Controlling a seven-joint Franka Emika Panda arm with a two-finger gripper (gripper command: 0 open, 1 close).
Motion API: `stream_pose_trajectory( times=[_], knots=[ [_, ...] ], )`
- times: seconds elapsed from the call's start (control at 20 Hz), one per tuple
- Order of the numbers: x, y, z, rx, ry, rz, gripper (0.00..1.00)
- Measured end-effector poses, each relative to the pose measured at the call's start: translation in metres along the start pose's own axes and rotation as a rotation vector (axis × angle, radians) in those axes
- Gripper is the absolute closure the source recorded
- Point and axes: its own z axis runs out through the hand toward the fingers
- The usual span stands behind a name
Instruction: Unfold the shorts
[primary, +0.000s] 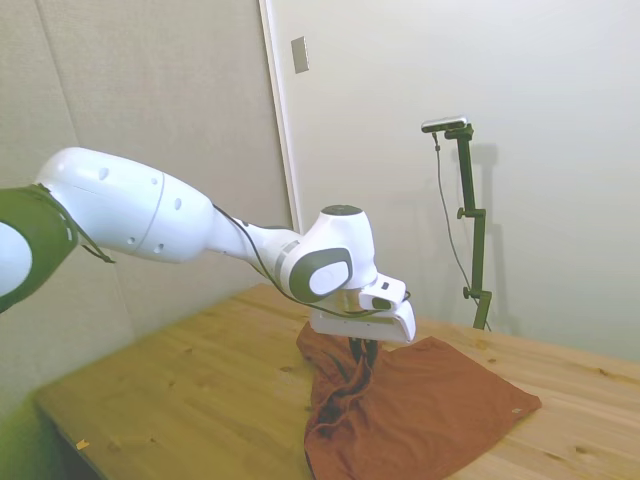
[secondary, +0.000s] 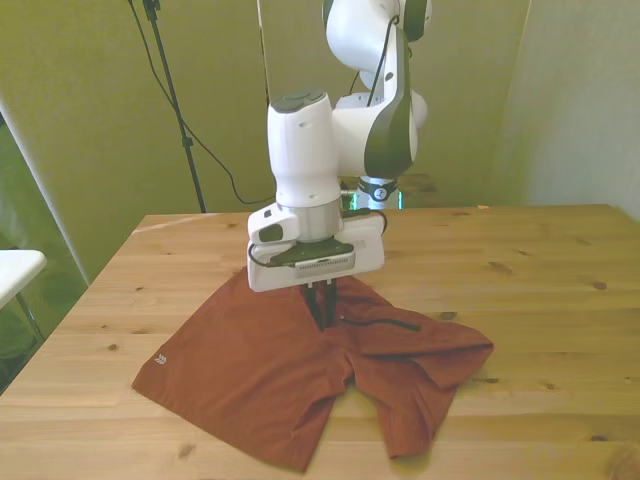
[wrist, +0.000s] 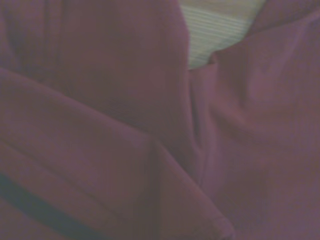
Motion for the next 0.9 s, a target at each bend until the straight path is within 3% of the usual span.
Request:
stream_pose_trajectory(
  times=[0.35,0.65,0.9],
  knots=[
    [-0.107,-0.033,-0.048,0.024,0.049,-0.152,1.00],
    [-0.220,-0.048,-0.034,0.008,0.026,-0.291,1.00],
    [-0.275,-0.056,-0.031,-0.003,0.022,-0.348,1.00]
  ],
)
